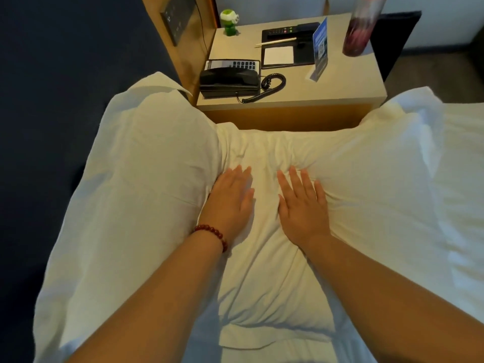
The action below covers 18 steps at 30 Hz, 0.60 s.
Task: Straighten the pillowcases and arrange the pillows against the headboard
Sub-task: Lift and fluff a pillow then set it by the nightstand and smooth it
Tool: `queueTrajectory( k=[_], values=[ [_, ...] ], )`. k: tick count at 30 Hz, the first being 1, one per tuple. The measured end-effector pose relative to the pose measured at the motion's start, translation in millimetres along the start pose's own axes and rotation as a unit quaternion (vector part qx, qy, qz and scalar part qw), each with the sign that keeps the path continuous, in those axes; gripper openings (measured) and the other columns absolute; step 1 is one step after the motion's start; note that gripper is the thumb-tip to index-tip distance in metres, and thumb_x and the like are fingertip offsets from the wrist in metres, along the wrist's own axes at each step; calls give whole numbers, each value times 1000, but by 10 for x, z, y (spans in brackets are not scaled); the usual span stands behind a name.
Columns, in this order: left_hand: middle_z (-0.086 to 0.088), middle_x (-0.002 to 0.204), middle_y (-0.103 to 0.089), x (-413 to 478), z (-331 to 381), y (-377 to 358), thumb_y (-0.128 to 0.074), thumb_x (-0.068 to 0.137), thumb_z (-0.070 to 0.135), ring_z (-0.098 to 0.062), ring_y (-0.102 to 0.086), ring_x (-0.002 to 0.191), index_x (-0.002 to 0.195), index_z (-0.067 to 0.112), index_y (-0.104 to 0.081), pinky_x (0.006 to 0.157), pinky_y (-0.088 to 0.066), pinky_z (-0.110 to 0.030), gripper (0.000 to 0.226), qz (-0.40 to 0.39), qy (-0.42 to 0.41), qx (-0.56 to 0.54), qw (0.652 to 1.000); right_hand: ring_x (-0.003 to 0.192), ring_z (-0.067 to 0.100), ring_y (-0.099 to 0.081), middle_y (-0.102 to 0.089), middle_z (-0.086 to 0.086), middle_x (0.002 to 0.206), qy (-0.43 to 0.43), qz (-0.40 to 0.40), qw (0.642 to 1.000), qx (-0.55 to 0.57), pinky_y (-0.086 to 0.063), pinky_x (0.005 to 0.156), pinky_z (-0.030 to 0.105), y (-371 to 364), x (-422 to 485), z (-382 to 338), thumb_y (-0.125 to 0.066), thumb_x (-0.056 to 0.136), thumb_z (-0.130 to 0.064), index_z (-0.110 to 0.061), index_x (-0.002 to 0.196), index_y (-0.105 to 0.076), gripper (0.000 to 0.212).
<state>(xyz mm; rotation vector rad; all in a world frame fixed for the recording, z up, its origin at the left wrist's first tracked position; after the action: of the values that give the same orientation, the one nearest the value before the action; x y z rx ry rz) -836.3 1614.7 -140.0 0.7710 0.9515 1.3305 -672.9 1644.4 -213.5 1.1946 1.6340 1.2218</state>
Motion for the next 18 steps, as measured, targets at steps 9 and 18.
queueTrajectory(
  k=[9,18],
  values=[
    [-17,151,-41,-1074,12,851,-58,91,28,-37,-30,142,143,10,-46,115,-24,-53,56,234,44,156,959,151,25,3,-2,-1,165,-15,-41,998,34,4,120,46,265,-155,-110,-4,98,-51,-35,155,-6,60],
    [-11,158,-21,-1290,-209,1484,-69,82,55,-31,-20,144,153,8,-16,117,-26,-49,100,190,248,30,949,150,26,10,5,-1,164,-22,-108,976,186,7,120,49,621,-662,-1217,-10,96,-63,-41,153,-7,62]
  ],
)
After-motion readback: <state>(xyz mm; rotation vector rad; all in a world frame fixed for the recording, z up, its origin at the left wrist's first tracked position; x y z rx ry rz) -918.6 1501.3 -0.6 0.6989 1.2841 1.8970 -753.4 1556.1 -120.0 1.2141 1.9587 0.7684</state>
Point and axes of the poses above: each hand's wrist, its own x-axis towards the middle knuckle, its own y-axis out of the back of the hand, z = x × y, the point moved 3 cm from there along x, towards the middle knuckle
